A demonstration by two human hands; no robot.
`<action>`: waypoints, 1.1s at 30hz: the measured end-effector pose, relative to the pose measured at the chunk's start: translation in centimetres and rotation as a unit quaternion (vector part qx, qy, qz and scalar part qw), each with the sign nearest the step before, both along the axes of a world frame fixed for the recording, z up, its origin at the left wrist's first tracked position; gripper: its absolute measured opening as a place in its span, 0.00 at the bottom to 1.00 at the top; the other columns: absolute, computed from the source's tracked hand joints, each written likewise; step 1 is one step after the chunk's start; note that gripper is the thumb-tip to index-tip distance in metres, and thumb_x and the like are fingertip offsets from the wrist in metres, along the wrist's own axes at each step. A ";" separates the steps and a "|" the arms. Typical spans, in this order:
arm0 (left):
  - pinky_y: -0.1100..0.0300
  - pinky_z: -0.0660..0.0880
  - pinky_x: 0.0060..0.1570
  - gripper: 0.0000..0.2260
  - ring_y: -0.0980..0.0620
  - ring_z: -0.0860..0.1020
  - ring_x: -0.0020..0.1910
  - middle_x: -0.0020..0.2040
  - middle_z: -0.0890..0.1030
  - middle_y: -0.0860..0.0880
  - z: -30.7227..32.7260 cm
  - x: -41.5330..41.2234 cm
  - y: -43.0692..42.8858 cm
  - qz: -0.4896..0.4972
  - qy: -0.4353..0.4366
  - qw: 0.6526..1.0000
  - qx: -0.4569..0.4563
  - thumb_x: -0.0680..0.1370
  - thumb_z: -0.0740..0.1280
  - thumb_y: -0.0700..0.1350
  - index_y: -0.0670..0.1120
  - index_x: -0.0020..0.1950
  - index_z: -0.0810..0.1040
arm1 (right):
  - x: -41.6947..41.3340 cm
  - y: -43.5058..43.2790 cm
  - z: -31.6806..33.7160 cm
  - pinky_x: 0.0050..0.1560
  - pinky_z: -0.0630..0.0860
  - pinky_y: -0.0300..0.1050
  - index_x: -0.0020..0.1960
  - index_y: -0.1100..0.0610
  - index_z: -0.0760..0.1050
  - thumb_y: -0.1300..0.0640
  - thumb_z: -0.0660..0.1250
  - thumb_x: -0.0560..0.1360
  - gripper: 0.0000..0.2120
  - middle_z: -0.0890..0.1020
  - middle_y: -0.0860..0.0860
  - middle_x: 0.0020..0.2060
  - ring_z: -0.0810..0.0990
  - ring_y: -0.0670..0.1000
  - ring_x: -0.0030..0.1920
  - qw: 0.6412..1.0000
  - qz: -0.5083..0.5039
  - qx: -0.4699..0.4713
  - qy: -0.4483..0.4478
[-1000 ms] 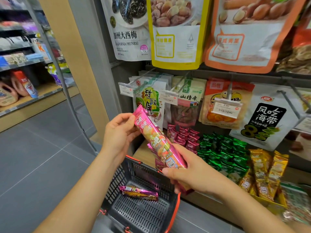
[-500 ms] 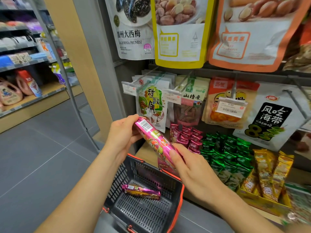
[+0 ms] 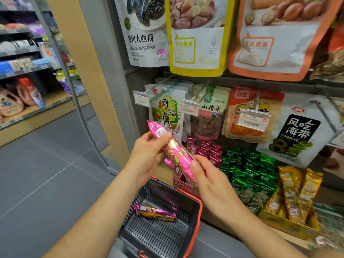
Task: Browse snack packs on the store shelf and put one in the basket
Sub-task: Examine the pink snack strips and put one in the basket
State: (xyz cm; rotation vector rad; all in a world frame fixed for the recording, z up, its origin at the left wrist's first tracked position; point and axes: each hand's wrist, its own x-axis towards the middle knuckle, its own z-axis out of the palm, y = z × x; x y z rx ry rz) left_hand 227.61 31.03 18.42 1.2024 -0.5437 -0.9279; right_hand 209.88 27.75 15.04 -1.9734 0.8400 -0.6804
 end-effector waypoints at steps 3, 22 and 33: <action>0.59 0.80 0.42 0.15 0.47 0.84 0.44 0.47 0.85 0.43 -0.7 -1.7 0.0 -0.094 -0.018 0.995 0.029 0.73 0.73 0.41 0.39 0.58 0.77 | 0.3 -0.5 0.1 0.66 0.66 0.41 0.77 0.41 0.55 0.23 0.41 0.70 0.41 0.68 0.42 0.71 0.68 0.42 0.68 0.999 -0.008 0.041 0.011; 0.51 0.74 0.64 0.19 0.46 0.79 0.60 0.60 0.82 0.44 -0.4 -1.4 1.4 -0.377 -0.265 0.876 0.143 0.72 0.74 0.39 0.44 0.62 0.77 | -1.9 -3.3 2.9 0.52 0.81 0.52 0.53 0.54 0.78 0.45 0.76 0.60 0.25 0.85 0.51 0.48 0.84 0.52 0.51 0.956 -0.081 0.153 -0.237; 0.57 0.79 0.50 0.09 0.49 0.82 0.44 0.45 0.84 0.41 -1.0 3.9 3.4 -0.334 -0.309 0.869 0.195 0.75 0.71 0.39 0.41 0.56 0.81 | -4.1 -4.8 3.6 0.44 0.83 0.44 0.52 0.56 0.76 0.52 0.75 0.63 0.20 0.86 0.52 0.45 0.86 0.52 0.47 0.896 -0.125 0.239 -0.352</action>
